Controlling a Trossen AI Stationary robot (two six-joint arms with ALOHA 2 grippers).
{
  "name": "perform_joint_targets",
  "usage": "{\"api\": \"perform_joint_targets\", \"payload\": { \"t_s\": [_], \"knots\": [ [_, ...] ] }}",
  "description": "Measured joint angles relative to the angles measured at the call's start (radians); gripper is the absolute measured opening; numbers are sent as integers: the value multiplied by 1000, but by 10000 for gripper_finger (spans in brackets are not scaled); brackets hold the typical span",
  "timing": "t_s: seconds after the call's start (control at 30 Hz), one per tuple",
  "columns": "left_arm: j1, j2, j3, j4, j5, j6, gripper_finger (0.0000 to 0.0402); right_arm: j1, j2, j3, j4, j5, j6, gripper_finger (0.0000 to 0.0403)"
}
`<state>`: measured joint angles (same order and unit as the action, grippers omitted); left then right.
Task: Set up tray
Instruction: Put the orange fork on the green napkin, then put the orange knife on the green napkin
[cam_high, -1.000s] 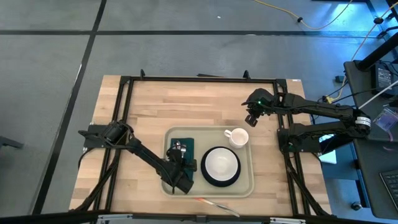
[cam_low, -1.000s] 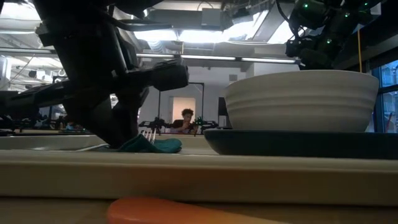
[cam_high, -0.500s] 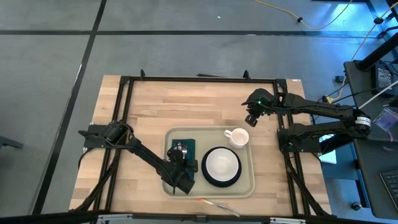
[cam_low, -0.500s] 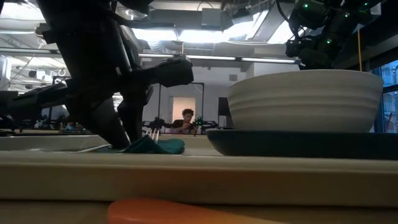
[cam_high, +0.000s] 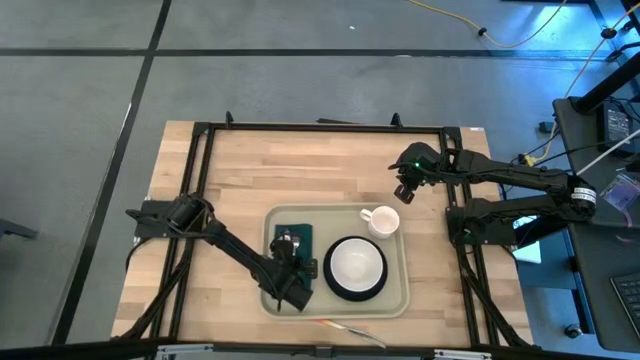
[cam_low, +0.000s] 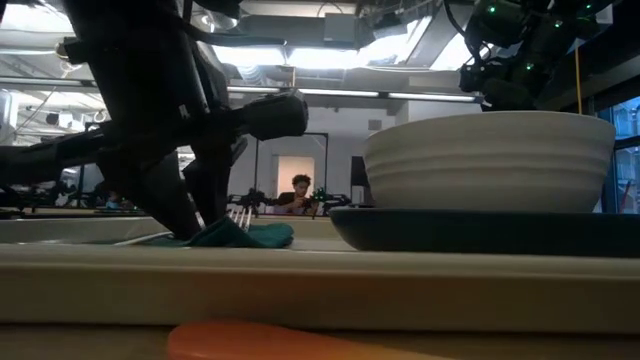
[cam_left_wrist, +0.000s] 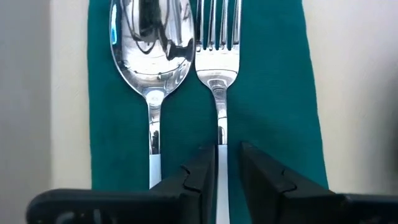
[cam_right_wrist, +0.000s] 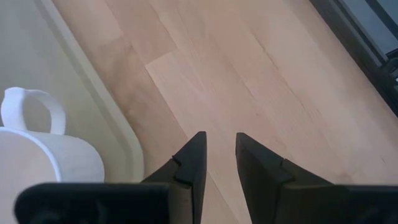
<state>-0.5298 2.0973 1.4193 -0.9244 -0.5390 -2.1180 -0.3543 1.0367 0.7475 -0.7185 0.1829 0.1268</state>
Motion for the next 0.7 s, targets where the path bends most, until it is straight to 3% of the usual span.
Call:
{"api": "perform_joint_targets", "payload": {
  "t_s": [0.23, 0.47, 0.6, 0.7],
  "knots": [
    [1, -37, -3, -48, -20, 16, 101, 0, 0, 0, -1, 0, 0, 90],
    [1, -110, -3, -57, -181, 75, 120, 0, 0, 0, -3, 0, 0, 90],
    [2, -161, -3, -1, -224, 260, 119, 0, 0, 0, -5, 0, -1, 90],
    [2, -197, -2, 99, -261, 528, 115, 0, 0, 0, -5, 0, -15, 90]
  ]
}}
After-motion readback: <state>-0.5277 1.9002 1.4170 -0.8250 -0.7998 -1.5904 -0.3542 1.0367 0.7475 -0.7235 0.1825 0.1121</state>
